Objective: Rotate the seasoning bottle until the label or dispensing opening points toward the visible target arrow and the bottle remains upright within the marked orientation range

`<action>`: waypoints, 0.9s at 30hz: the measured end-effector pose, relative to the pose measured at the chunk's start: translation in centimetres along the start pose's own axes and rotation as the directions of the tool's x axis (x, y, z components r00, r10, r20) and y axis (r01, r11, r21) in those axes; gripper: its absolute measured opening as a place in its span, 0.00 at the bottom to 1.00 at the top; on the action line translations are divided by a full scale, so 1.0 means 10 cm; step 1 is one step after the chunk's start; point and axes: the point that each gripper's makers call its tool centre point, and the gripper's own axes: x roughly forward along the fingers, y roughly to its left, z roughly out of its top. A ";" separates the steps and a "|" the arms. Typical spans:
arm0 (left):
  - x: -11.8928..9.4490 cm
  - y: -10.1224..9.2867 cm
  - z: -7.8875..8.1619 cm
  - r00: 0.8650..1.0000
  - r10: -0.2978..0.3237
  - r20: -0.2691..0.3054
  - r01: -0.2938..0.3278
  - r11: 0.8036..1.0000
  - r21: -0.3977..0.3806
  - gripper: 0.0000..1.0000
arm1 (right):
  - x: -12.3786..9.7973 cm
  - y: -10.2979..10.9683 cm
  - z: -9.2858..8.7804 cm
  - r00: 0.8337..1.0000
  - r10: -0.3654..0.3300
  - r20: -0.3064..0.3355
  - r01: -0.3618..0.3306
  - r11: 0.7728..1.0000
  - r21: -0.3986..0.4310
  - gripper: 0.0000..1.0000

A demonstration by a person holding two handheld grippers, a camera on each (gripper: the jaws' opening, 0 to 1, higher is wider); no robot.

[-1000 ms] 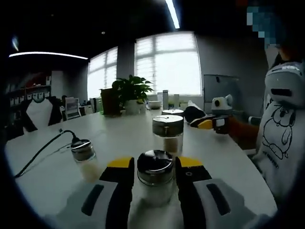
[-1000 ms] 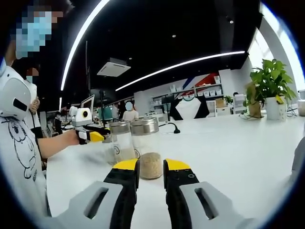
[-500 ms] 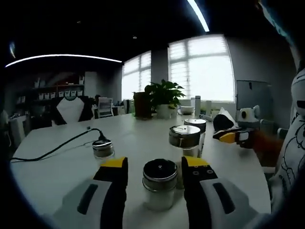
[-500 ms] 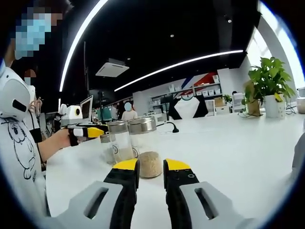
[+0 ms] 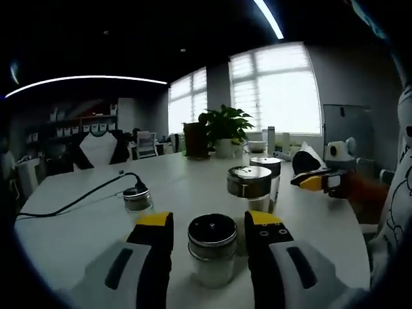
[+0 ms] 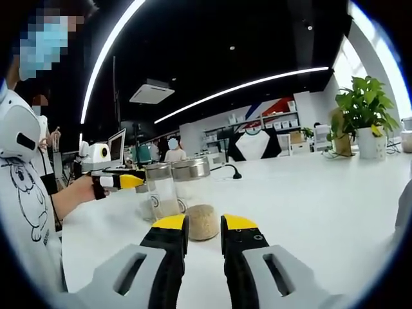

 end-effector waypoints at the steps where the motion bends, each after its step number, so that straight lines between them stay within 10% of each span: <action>1: 0.01 0.00 -0.01 1.000 0.000 -0.002 0.000 1.000 0.002 0.46 | 0.01 0.00 0.00 1.000 0.003 -0.002 -0.003 1.000 -0.002 0.18; 27: 0.06 -0.05 -0.13 0.996 -0.076 -0.039 0.074 0.996 -0.039 0.34 | 0.00 0.00 0.01 1.000 0.001 -0.006 -0.001 1.000 -0.009 0.18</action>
